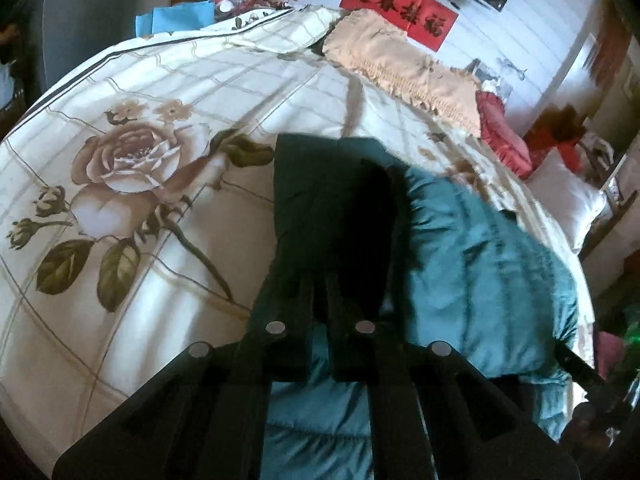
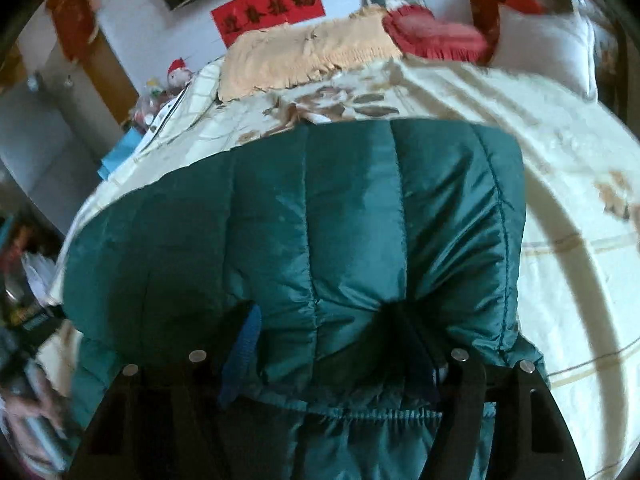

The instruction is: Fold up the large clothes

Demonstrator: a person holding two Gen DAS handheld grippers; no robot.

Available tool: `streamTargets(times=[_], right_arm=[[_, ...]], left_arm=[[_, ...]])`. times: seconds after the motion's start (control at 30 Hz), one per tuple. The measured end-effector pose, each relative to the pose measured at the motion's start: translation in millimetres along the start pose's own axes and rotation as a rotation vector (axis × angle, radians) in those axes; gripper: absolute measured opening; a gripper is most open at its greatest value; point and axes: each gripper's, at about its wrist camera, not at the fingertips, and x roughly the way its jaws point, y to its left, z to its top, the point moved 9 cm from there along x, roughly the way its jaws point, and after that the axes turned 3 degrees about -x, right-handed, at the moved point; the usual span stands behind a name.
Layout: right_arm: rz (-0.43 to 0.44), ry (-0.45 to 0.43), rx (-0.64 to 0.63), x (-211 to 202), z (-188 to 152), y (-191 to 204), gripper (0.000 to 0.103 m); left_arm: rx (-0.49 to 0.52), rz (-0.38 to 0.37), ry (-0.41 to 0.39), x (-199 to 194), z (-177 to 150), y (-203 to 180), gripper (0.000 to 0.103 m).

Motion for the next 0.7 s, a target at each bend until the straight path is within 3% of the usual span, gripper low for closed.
streamTargets(times=[0.1, 0.17, 0.23, 0.27, 0.3, 0.4, 0.5, 0.63, 0.7], right_arm=[[0.016, -0.012, 0.007, -20, 7, -3, 0.067], [0.016, -0.068, 0.016, -39, 18, -7, 0.067], [-0.013, -0.111, 0.01, -53, 31, -12, 0.069], [-0.029, -0.123, 0.006, -56, 36, -14, 0.069], [-0.039, -0.128, 0.002, -56, 42, -15, 0.069], [-0.063, -0.125, -0.009, -45, 54, -12, 0.069], [-0.075, -0.116, -0.025, -24, 62, -5, 0.069], [-0.087, -0.109, -0.064, 9, 68, 5, 0.069], [-0.088, -0.083, -0.104, 29, 65, 10, 0.069]], left_arm=[[0.028, -0.007, -0.032, -20, 10, -9, 0.007], [0.062, -0.002, -0.039, -29, 16, -19, 0.017], [0.082, -0.011, -0.046, -32, 18, -29, 0.044], [0.09, -0.025, -0.06, -33, 20, -36, 0.063], [0.095, -0.036, -0.076, -34, 20, -41, 0.069], [0.124, -0.044, -0.092, -23, 22, -62, 0.069], [0.157, -0.014, -0.035, 9, 18, -75, 0.069], [0.188, 0.095, 0.047, 58, 12, -63, 0.071], [0.175, 0.084, 0.039, 66, 11, -56, 0.073]])
